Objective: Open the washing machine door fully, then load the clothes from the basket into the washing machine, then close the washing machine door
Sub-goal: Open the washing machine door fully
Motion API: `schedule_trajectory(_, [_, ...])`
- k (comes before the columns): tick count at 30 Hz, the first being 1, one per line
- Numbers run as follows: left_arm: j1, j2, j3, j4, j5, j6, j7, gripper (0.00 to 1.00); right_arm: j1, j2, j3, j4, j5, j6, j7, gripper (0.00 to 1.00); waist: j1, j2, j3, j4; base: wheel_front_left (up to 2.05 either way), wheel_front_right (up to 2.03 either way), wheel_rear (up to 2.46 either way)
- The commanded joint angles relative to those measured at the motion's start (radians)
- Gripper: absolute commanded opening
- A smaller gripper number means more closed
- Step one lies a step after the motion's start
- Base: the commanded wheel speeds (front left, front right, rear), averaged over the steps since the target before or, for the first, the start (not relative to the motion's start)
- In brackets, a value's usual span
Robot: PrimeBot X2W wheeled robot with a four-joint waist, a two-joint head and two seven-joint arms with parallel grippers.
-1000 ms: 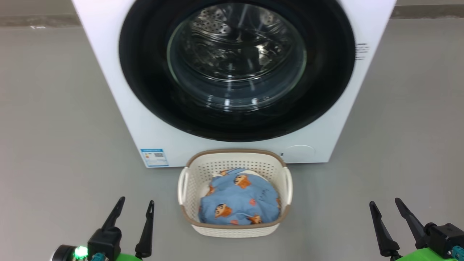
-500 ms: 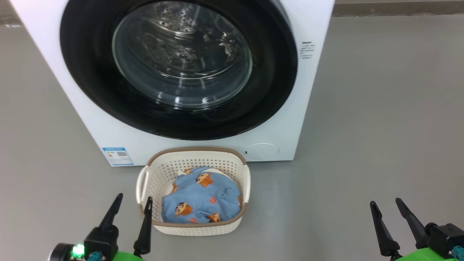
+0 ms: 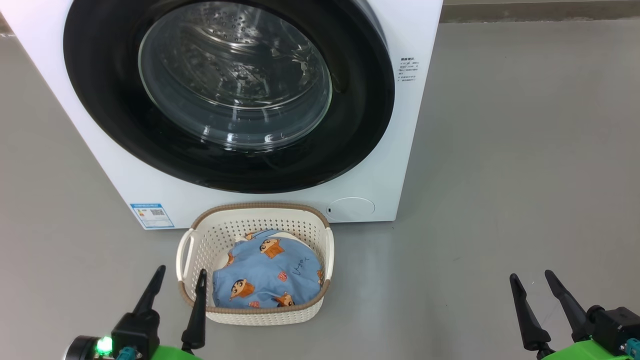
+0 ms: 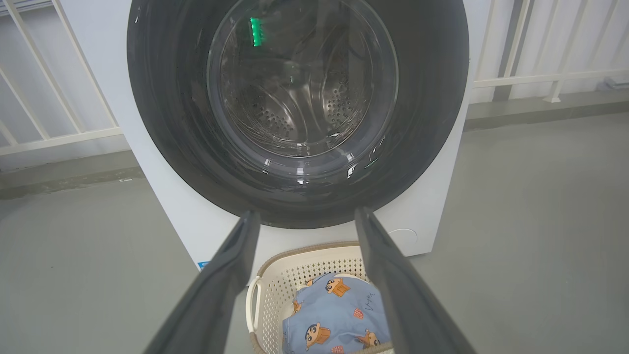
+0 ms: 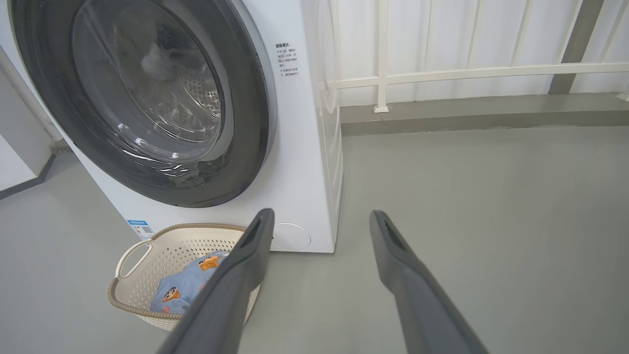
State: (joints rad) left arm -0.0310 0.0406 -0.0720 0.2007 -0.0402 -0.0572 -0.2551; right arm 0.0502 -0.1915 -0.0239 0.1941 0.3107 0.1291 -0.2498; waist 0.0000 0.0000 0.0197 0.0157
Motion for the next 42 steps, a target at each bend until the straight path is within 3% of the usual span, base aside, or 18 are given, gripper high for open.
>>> schedule_trajectory(1, [-0.029, 0.010, 0.036, -0.025, -0.011, 0.005, -0.007, 1.00, -0.012, -0.013, 0.014, -0.034, 0.006, 0.002, -0.012, 1.00, 0.0000, 0.0000, 0.000, 0.000, 0.00, 0.00, 0.00])
schedule_trajectory(6, [-0.030, 0.010, 0.035, -0.023, -0.017, 0.006, -0.007, 1.00, -0.012, -0.008, 0.015, -0.048, 0.011, 0.002, -0.012, 1.00, 0.0000, 0.0000, 0.001, 0.001, 0.00, 0.00, 0.00])
schedule_trajectory(7, [-0.031, 0.010, 0.034, -0.023, -0.018, 0.007, -0.007, 1.00, -0.012, -0.007, 0.013, -0.055, 0.015, 0.002, -0.012, 0.46, 0.0000, 0.0000, 0.001, 0.001, 0.00, 0.00, 0.00])
schedule_trajectory(8, [-0.031, 0.010, 0.033, -0.023, -0.019, 0.007, -0.007, 1.00, -0.010, -0.009, 0.017, -0.059, 0.017, 0.002, -0.012, 0.00, 0.0000, 0.0000, 0.001, 0.002, 0.00, 0.00, 0.00])
schedule_trajectory(20, [-0.028, 0.010, 0.034, -0.023, -0.025, 0.010, -0.007, 1.00, -0.008, 0.008, 0.007, -0.083, 0.089, 0.002, -0.012, 0.00, 0.0000, 0.0000, 0.002, 0.000, 0.00, 0.00, 0.00])
schedule_trajectory(24, [-0.025, 0.010, 0.035, -0.025, -0.023, 0.008, -0.007, 1.00, -0.014, 0.050, -0.041, -0.079, 0.238, 0.002, -0.012, 0.00, 0.0000, 0.0000, 0.005, -0.001, 0.00, 0.00, 0.00])
schedule_trajectory(32, [-0.020, 0.010, 0.039, -0.027, -0.024, 0.006, -0.007, 1.00, -0.025, 0.066, -0.101, -0.070, 0.525, 0.002, -0.012, 0.00, 0.0000, 0.0000, 0.015, 0.003, 0.00, 0.00, 0.00])
schedule_trajectory(42, [-0.019, 0.010, 0.026, -0.046, -0.025, 0.016, -0.007, 1.00, -0.089, 0.014, -0.190, 0.005, 0.932, 0.002, -0.012, 0.00, 0.0000, 0.0000, 0.072, 0.012, 0.00, 0.00, 0.00])
